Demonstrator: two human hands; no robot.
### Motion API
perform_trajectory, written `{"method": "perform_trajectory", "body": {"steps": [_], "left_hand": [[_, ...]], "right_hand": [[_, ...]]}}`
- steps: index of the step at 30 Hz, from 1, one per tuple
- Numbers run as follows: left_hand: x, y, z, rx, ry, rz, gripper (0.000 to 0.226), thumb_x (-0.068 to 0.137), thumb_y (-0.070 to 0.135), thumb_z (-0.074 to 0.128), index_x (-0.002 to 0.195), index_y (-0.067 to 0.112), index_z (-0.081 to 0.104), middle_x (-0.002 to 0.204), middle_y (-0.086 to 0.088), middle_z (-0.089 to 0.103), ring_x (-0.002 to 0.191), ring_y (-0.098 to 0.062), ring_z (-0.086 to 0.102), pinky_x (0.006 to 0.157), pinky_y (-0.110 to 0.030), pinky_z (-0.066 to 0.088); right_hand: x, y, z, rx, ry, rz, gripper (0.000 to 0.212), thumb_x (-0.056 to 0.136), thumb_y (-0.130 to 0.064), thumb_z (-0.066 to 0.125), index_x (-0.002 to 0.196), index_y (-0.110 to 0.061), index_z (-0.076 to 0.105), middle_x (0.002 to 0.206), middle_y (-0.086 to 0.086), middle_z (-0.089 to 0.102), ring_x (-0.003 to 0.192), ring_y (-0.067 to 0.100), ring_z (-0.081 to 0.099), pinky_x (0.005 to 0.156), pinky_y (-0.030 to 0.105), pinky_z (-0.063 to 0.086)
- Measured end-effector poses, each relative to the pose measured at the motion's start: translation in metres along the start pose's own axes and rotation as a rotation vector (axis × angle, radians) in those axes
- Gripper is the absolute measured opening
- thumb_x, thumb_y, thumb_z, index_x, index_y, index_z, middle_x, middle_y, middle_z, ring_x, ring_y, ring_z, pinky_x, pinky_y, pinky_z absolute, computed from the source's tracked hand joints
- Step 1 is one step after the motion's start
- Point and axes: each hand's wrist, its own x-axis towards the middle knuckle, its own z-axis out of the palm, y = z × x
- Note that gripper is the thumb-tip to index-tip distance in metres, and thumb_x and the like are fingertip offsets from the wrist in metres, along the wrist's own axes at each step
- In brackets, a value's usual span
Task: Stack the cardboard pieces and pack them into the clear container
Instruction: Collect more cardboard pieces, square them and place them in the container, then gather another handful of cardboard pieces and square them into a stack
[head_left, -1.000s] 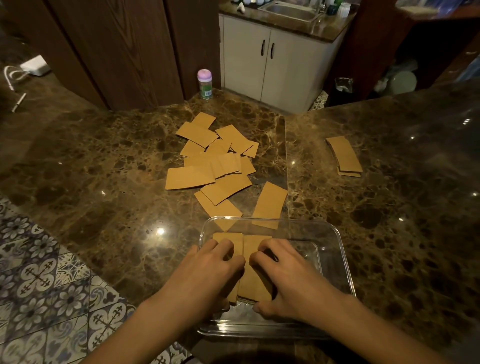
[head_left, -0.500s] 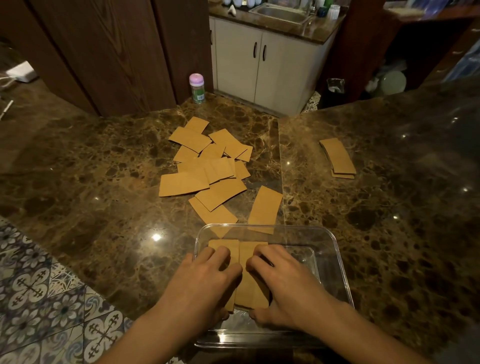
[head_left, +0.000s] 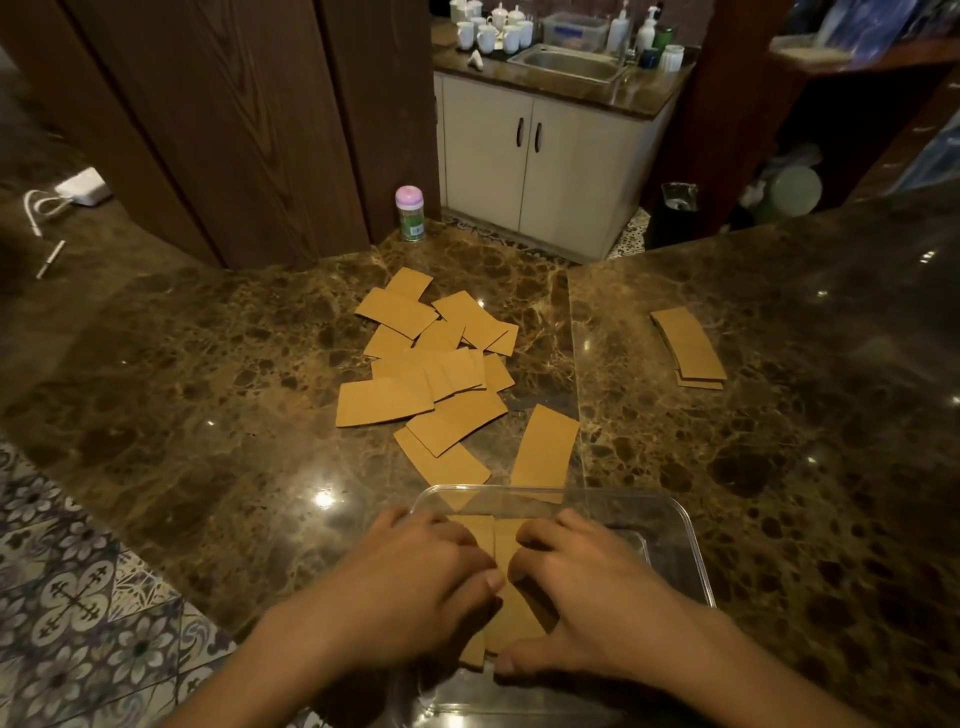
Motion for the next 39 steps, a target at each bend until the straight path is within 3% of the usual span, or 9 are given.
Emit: {"method": "perform_trajectory", "body": {"steps": [5, 9, 14, 17, 21, 26, 33, 36, 39], "left_hand": [[0.006, -0.038, -0.051, -0.599, 0.347, 0.021, 0.029, 0.099, 0.048, 0.052, 0.119, 0.036, 0.071, 0.111, 0.020, 0.073, 0.105, 0.003, 0.066, 0.091, -0.023, 0.053], [0.041, -0.104, -0.057, -0.309, 0.645, -0.123, 0.040, 0.092, 0.037, 0.072, 0.131, 0.031, 0.065, 0.125, 0.011, 0.070, 0.112, -0.007, 0.066, 0.093, -0.032, 0.051], [0.086, -0.166, -0.029, -0.096, 0.394, -0.334, 0.088, 0.085, 0.061, 0.069, 0.159, 0.036, 0.029, 0.170, -0.008, 0.018, 0.155, -0.034, 0.016, 0.123, -0.054, 0.022], [0.105, -0.169, -0.015, -0.120, 0.320, -0.383, 0.103, 0.077, 0.079, 0.059, 0.161, 0.044, 0.010, 0.172, -0.006, -0.007, 0.156, -0.036, -0.009, 0.124, -0.059, 0.004], [0.131, -0.160, -0.006, -0.123, 0.317, -0.403, 0.125, 0.058, 0.102, 0.039, 0.160, 0.045, -0.004, 0.171, -0.006, -0.018, 0.155, -0.035, -0.020, 0.121, -0.062, -0.011], [0.161, -0.143, -0.002, -0.053, 0.352, -0.306, 0.135, 0.055, 0.105, 0.033, 0.163, 0.033, -0.005, 0.171, -0.007, -0.017, 0.156, -0.034, -0.014, 0.124, -0.059, -0.006], [0.179, -0.122, 0.008, -0.060, 0.500, -0.200, 0.110, 0.077, 0.088, 0.045, 0.162, 0.023, 0.019, 0.171, -0.006, 0.015, 0.157, -0.033, 0.005, 0.123, -0.059, 0.006], [0.180, -0.118, 0.011, -0.100, 0.551, -0.187, 0.105, 0.078, 0.084, 0.047, 0.160, 0.022, 0.026, 0.168, -0.005, 0.022, 0.155, -0.033, 0.013, 0.123, -0.061, 0.012], [0.180, -0.118, 0.014, -0.141, 0.590, -0.160, 0.097, 0.082, 0.077, 0.053, 0.158, 0.021, 0.030, 0.164, -0.007, 0.029, 0.152, -0.035, 0.022, 0.119, -0.062, 0.020]], "right_hand": [[0.011, 0.008, -0.038, 0.199, 0.136, 0.018, 0.062, 0.083, -0.080, 0.057, 0.126, -0.037, 0.064, 0.114, -0.019, 0.064, 0.104, 0.001, 0.059, 0.092, 0.032, 0.056], [0.036, 0.026, -0.072, 0.354, 0.289, 0.124, 0.044, 0.088, -0.068, 0.062, 0.120, -0.038, 0.068, 0.105, -0.023, 0.066, 0.093, -0.005, 0.064, 0.081, 0.022, 0.060], [0.098, 0.073, -0.082, 0.413, 0.283, 0.263, 0.049, 0.090, -0.058, 0.072, 0.127, -0.026, 0.069, 0.115, -0.008, 0.073, 0.107, 0.013, 0.069, 0.094, 0.035, 0.057], [0.137, 0.091, -0.079, 0.423, 0.256, 0.349, 0.069, 0.091, -0.058, 0.070, 0.145, -0.018, 0.056, 0.139, 0.003, 0.066, 0.129, 0.025, 0.061, 0.105, 0.040, 0.051], [0.178, 0.098, -0.071, 0.509, 0.269, 0.465, 0.085, 0.072, -0.080, 0.063, 0.139, -0.027, 0.057, 0.134, 0.006, 0.062, 0.125, 0.030, 0.058, 0.100, 0.044, 0.052], [0.206, 0.095, -0.069, 0.646, 0.327, 0.472, 0.051, 0.090, -0.059, 0.068, 0.122, -0.019, 0.068, 0.123, 0.002, 0.070, 0.116, 0.025, 0.062, 0.095, 0.039, 0.053], [0.215, 0.105, -0.065, 0.806, 0.324, 0.563, 0.026, 0.091, -0.042, 0.074, 0.075, -0.024, 0.064, 0.099, 0.002, 0.074, 0.103, 0.025, 0.068, 0.076, 0.032, 0.050], [0.212, 0.108, -0.066, 0.968, 0.301, 0.562, 0.022, 0.088, -0.037, 0.078, 0.087, -0.016, 0.073, 0.106, 0.005, 0.078, 0.105, 0.023, 0.070, 0.099, 0.043, 0.056], [0.206, 0.106, -0.067, 1.012, 0.306, 0.533, 0.029, 0.090, -0.036, 0.076, 0.103, -0.011, 0.072, 0.109, 0.003, 0.077, 0.107, 0.022, 0.069, 0.101, 0.045, 0.055]]}}
